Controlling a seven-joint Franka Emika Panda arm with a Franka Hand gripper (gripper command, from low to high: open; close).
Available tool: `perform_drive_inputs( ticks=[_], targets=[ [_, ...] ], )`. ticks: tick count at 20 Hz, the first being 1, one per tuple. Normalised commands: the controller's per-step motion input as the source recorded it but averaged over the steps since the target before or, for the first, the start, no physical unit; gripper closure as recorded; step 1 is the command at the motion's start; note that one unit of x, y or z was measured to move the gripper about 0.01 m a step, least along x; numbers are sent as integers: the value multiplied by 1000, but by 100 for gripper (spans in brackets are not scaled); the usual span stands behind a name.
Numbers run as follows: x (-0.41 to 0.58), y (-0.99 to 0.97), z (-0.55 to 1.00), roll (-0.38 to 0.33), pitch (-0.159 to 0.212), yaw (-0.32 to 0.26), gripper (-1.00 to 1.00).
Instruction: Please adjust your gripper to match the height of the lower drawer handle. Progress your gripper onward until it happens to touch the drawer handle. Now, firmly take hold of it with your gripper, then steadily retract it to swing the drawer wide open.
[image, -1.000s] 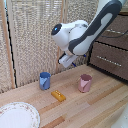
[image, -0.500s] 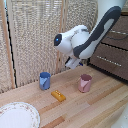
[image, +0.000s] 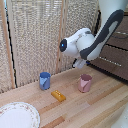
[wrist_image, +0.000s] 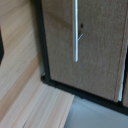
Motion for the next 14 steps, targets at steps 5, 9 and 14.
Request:
perform_drive_inputs(
  ticks=[5, 9, 14],
  targets=[
    [0, -563, -27, -180, 0, 141, -100],
    [0, -643, -157, -139, 0, 139, -100],
    [0, -522, -251, -151, 0, 112, -100]
  ],
)
